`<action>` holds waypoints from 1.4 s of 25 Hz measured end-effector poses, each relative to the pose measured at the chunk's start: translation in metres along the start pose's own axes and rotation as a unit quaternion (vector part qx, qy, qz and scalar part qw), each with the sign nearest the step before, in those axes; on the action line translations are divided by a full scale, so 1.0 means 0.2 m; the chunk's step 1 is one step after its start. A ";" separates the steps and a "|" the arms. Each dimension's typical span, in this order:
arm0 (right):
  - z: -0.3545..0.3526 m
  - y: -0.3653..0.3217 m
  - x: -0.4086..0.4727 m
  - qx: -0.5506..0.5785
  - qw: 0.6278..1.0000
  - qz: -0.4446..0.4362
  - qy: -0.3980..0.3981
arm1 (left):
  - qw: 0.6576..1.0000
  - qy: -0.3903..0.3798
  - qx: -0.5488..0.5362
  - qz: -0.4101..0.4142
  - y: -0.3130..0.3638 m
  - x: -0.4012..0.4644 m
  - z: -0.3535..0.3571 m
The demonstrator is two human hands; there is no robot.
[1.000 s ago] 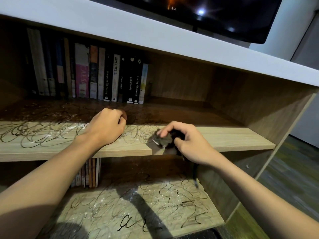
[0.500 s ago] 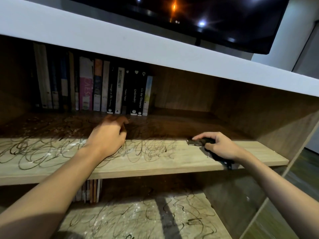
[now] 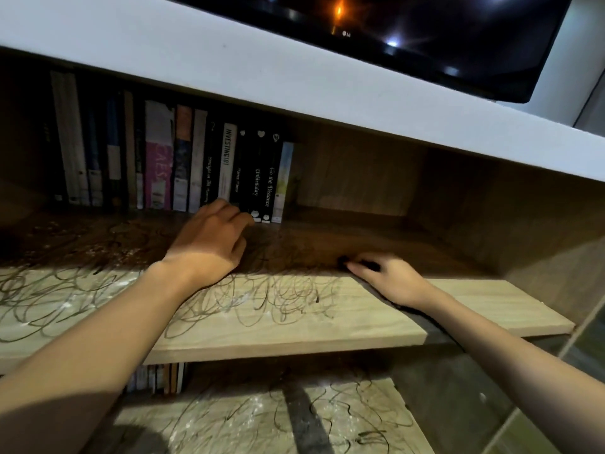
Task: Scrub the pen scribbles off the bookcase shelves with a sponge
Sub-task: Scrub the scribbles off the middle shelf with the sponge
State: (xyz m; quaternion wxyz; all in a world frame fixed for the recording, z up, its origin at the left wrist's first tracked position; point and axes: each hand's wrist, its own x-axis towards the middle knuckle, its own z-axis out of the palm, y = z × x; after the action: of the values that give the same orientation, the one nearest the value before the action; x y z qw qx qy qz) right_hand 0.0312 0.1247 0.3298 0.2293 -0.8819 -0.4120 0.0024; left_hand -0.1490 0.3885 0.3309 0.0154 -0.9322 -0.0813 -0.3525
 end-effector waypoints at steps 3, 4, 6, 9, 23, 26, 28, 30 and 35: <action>-0.08 0.19 0.10 0.015 0.997 0.024 0.073 | 0.999 0.044 -0.013 -0.020 -0.03 0.03 0.03; -0.09 0.23 0.17 -0.005 0.995 0.039 0.088 | 0.999 0.050 -0.007 -0.016 -0.03 0.03 0.03; -0.07 0.27 0.34 -0.053 0.991 0.085 0.094 | 0.999 0.052 -0.003 -0.010 -0.04 0.03 0.05; 0.03 0.20 0.55 -0.063 0.989 0.100 0.085 | 0.998 0.057 -0.003 -0.013 -0.05 0.03 0.07; 0.02 0.13 0.47 -0.086 0.991 0.082 0.068 | 0.998 0.035 -0.047 -0.014 -0.05 0.01 0.10; 0.17 -0.09 0.58 -0.023 0.999 -0.020 0.035 | 0.998 0.044 -0.049 -0.013 -0.08 0.02 0.10; 0.18 -0.13 0.51 0.022 0.994 -0.105 -0.014 | 0.998 0.047 -0.036 -0.007 -0.10 0.03 0.10; 0.12 -0.05 0.46 0.068 0.987 -0.135 -0.045 | 0.998 0.049 -0.032 -0.003 -0.12 0.04 0.10; 0.11 0.03 0.69 0.017 0.998 -0.062 0.023 | 0.996 0.047 -0.072 -0.038 -0.12 0.06 0.12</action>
State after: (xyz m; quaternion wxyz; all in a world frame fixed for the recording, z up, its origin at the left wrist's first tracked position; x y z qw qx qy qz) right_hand 0.1214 0.2305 0.3336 0.2531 -0.8503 -0.4607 -0.0251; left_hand -0.1278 0.4155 0.3204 -0.0615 -0.9094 -0.0900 -0.4014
